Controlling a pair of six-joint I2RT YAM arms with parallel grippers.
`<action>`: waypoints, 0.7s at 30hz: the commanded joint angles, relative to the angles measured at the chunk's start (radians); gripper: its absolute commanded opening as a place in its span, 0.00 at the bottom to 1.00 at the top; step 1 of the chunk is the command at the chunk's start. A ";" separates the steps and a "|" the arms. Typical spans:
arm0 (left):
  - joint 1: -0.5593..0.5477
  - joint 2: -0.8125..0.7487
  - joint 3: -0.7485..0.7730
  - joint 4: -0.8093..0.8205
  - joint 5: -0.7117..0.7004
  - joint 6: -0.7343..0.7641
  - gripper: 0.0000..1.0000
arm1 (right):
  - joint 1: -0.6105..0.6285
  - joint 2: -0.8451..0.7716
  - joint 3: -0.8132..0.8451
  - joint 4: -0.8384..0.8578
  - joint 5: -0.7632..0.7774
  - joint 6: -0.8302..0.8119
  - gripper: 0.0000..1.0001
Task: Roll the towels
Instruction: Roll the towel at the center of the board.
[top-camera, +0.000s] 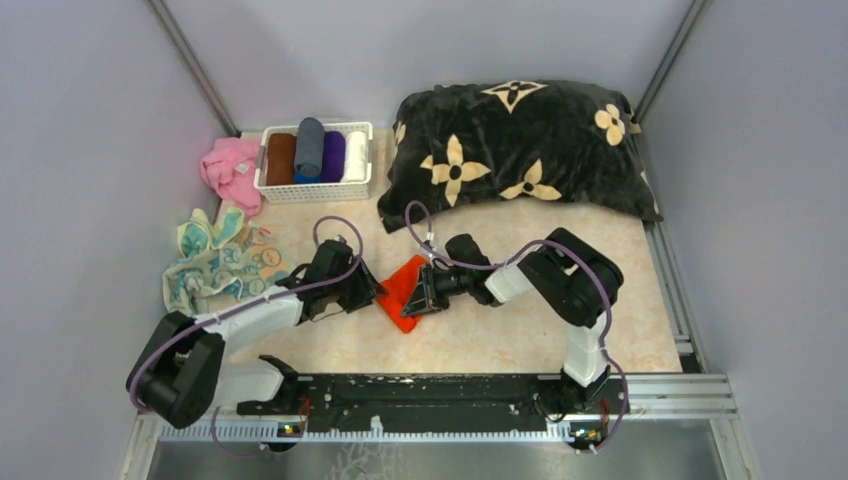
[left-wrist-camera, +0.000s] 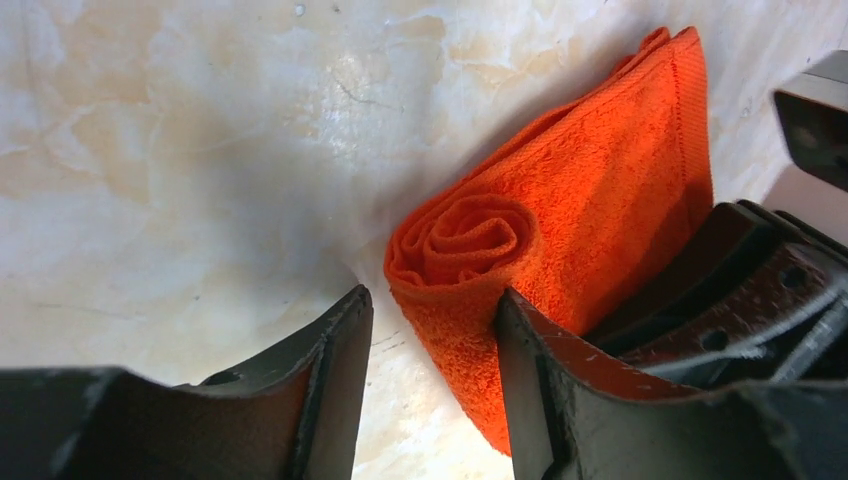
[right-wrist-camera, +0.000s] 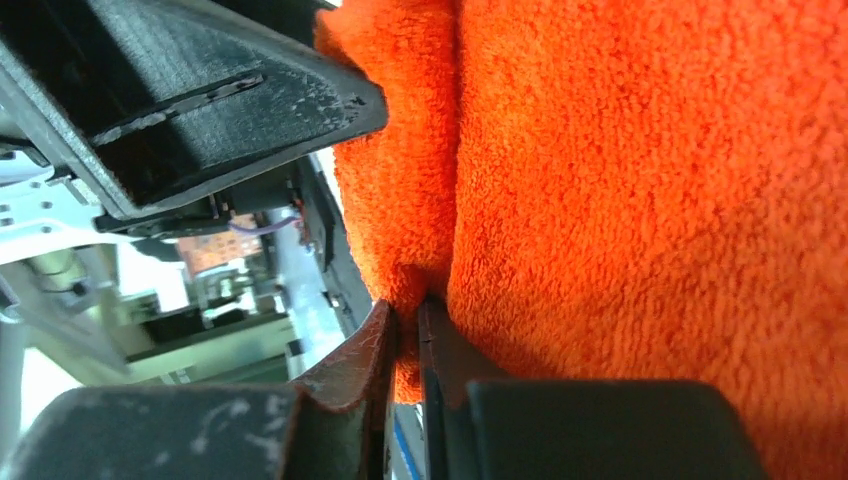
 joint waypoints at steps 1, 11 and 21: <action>-0.001 0.055 0.005 0.019 -0.013 0.009 0.51 | 0.008 -0.130 0.044 -0.263 0.136 -0.208 0.13; -0.003 0.121 0.002 0.003 -0.030 0.022 0.48 | 0.262 -0.414 0.196 -0.739 0.800 -0.585 0.44; -0.006 0.133 0.002 -0.003 -0.030 0.027 0.49 | 0.569 -0.315 0.303 -0.768 1.289 -0.808 0.48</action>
